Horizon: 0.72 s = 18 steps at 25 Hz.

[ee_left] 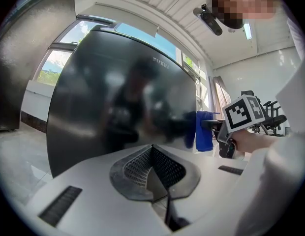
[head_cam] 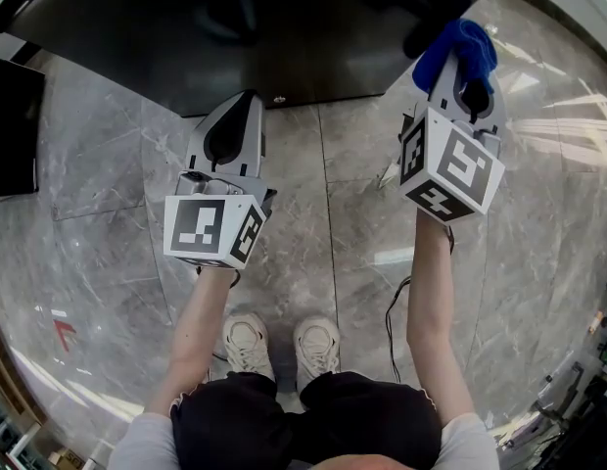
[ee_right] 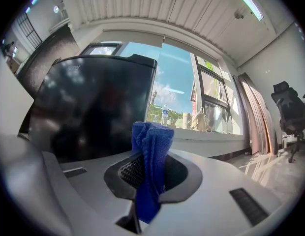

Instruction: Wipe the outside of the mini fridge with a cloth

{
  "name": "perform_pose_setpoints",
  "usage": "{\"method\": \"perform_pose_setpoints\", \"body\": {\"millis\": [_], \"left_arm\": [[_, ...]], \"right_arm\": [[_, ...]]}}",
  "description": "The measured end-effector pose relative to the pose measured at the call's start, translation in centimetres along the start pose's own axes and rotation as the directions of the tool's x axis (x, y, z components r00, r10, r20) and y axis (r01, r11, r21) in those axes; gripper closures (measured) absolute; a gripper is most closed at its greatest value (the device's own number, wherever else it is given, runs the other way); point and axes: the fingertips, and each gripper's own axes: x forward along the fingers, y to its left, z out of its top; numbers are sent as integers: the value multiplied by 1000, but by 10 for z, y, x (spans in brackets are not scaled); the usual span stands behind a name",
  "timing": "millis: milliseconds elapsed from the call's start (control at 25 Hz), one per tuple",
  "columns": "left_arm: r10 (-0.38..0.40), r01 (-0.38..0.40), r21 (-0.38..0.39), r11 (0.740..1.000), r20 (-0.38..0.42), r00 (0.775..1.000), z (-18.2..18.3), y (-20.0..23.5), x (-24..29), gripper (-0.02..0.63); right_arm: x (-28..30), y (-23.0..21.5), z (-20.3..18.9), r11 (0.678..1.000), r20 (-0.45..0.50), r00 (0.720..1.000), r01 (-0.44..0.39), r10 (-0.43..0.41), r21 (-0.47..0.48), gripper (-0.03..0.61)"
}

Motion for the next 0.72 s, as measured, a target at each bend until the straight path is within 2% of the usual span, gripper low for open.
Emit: {"method": "perform_pose_setpoints", "body": {"millis": [200, 400, 560, 720], "left_arm": [[24, -24, -6, 1000, 6, 1000, 3, 11, -8, 611], [44, -44, -18, 999, 5, 999, 3, 22, -21, 611], [91, -90, -32, 995, 19, 996, 7, 41, -36, 611], [117, -116, -33, 993, 23, 993, 13, 64, -56, 611]], "right_arm": [[-18, 11, 4, 999, -2, 1000, -28, 28, 32, 514], [-44, 58, 14, 985, 11, 989, -149, 148, 82, 514], [-60, 127, 19, 941, 25, 950, -311, 310, 131, 514], [-72, 193, 22, 893, 35, 909, -416, 416, 170, 514]]}}
